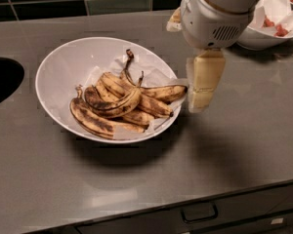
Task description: Pick banana from white bowl
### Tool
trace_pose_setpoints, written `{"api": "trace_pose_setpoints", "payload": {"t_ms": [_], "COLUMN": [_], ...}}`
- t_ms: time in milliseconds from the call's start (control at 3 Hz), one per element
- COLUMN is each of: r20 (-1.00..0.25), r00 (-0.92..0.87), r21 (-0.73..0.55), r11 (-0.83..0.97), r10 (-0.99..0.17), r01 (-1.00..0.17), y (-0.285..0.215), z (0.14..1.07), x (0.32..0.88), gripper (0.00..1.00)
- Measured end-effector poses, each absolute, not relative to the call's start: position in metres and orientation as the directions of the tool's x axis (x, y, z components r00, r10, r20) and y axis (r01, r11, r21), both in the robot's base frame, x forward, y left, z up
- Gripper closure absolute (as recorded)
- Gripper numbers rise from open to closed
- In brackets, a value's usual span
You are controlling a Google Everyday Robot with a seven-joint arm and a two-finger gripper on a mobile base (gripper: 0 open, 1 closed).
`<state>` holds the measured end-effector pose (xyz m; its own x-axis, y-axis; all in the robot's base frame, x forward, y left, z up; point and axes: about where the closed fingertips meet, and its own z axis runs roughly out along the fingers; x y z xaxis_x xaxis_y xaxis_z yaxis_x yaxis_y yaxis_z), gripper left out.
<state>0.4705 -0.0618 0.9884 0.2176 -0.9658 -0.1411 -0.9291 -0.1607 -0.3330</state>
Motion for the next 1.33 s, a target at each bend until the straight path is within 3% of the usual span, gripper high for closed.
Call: {"api": "trace_pose_setpoints", "payload": {"t_ms": [667,1333], "r20": [-0.195,-0.167], "r00": [0.299,0.370], "r21": [-0.340,-0.340], "r11": [-0.222,-0.299], "r10": [-0.934,-0.914], "r01": [-0.914,-0.892], "y": [-0.037,-0.009], "z": [0.981,0.987], "x": [0.475,0.480], "gripper": [0.08,0.10]}}
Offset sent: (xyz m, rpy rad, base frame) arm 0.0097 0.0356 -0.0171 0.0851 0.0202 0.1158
